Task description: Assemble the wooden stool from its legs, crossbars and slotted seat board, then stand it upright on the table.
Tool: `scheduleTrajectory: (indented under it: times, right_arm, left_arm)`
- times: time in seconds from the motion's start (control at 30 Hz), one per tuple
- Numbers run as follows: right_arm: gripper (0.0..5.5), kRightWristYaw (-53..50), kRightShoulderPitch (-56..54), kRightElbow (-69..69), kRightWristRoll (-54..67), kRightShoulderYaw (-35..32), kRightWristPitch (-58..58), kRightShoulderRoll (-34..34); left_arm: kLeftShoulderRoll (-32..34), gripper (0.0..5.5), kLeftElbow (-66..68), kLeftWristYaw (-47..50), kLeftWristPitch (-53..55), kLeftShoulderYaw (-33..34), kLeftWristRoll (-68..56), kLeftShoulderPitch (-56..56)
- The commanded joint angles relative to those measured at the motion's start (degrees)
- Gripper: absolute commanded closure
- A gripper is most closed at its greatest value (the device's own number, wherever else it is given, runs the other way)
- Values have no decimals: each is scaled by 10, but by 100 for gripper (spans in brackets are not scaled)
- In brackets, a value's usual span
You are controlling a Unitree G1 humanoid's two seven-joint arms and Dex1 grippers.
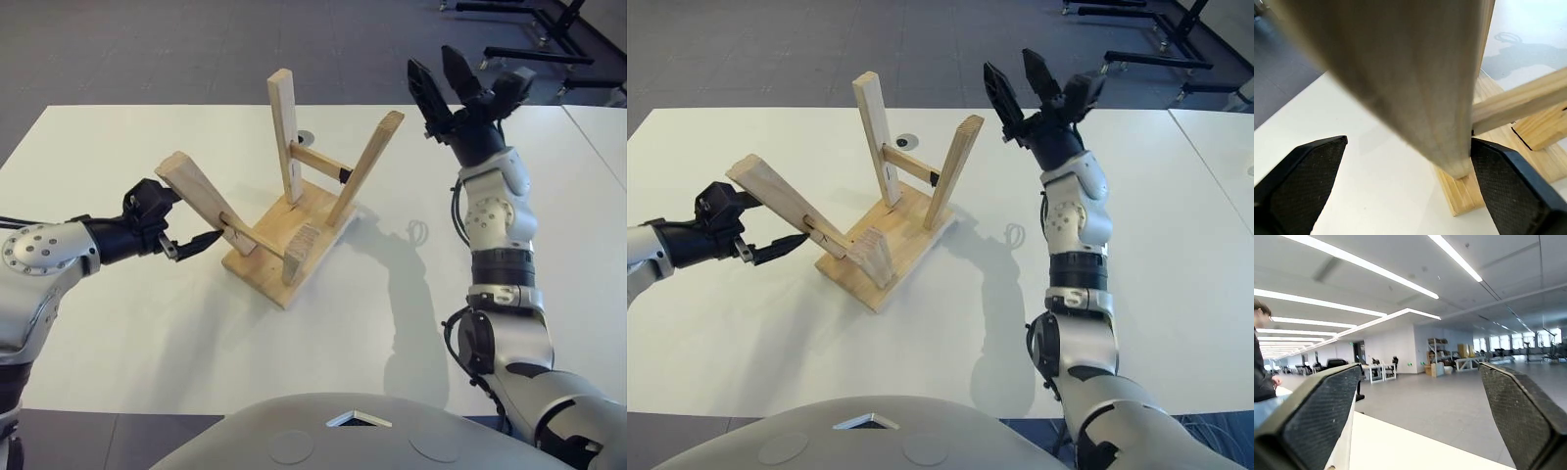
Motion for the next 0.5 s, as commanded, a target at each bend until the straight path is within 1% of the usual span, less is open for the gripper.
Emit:
scheduleTrajectory:
  times: [0.03, 0.1, 0.2, 0.27, 0.33, 0.4, 0.5]
  right_arm:
    - [112, 37, -36, 97, -66, 30, -49, -7]
    - [112, 96, -21, 93, -66, 43, -59, -9]
    - [112, 189, 34, -17, 13, 36, 5, -12]
    - [112, 230, 78, -93, 42, 46, 51, -31]
    - [112, 234, 109, -147, 50, 47, 76, -43]
    - [112, 223, 135, -194, 56, 48, 99, -44]
    - [112, 195, 168, -263, 64, 57, 129, -37]
  left_arm:
    - [-28, 101, 33, 4, -23, -28, 42, -45]
    - [-38, 101, 44, 3, -30, -33, 56, -52]
    - [-46, 101, 69, -5, -45, -35, 74, -51]
    - [-50, 101, 85, -4, -59, -35, 92, -47]
    - [-53, 101, 110, 11, -83, -43, 129, -49]
    - [-73, 101, 117, 27, -97, -52, 149, -52]
    - [-89, 101, 127, 44, -114, -41, 165, -54]
